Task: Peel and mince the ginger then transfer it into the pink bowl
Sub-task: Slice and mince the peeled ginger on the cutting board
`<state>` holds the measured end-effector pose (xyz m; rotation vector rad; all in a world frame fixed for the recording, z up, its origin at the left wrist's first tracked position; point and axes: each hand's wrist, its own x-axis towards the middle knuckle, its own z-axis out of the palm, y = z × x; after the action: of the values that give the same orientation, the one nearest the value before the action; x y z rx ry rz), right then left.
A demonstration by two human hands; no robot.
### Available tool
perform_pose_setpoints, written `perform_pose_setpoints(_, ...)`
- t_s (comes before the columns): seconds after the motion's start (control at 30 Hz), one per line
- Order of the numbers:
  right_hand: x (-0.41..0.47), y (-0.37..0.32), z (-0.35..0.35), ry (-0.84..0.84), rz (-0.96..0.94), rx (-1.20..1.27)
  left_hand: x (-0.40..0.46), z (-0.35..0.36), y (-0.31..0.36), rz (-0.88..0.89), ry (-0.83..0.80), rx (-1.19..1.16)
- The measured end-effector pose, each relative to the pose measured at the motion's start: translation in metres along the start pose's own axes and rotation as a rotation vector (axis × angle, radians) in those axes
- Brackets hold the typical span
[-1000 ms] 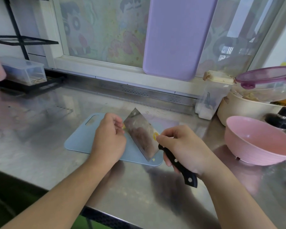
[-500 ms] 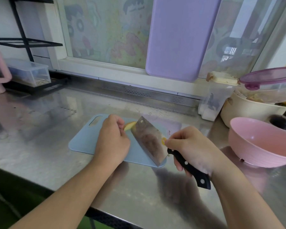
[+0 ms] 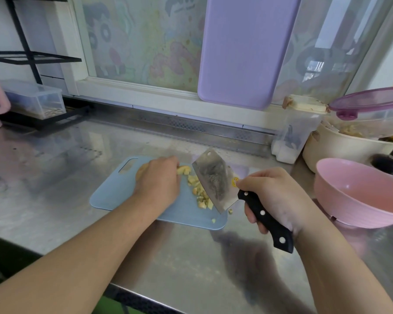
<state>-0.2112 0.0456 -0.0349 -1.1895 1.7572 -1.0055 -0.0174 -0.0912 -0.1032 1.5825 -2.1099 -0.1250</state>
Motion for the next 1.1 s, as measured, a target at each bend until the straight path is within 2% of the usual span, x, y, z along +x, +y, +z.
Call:
perform_pose_setpoints(0.33,-0.003,-0.002,0.002,0.012,-0.049,0.044,-0.037,-0.026,0.007,0.007,0.030,0.127)
perform_pose_setpoints(0.5,0.002,0.002,0.000,0.106,-0.078,0.137,-0.063,-0.034,0.004,-0.017,-0.008,0.090)
perform_pose_setpoints(0.63,0.005,0.005,-0.002,0.188,-0.068,0.229,-0.065,-0.031,0.018,0.104,0.047,-0.144)
perform_pose_setpoints(0.73,0.009,0.008,-0.004,0.266,-0.072,0.227,-0.061,-0.022,0.037,0.212,-0.064,-0.307)
perform_pose_setpoints(0.87,0.013,0.012,-0.007,0.331,-0.086,0.227,-0.057,-0.009,0.061,0.274,-0.186,-0.296)
perform_pose_setpoints(1.1,0.015,0.013,-0.008,0.327,-0.093,0.218,-0.053,0.010,0.071,0.308,-0.194,-0.283)
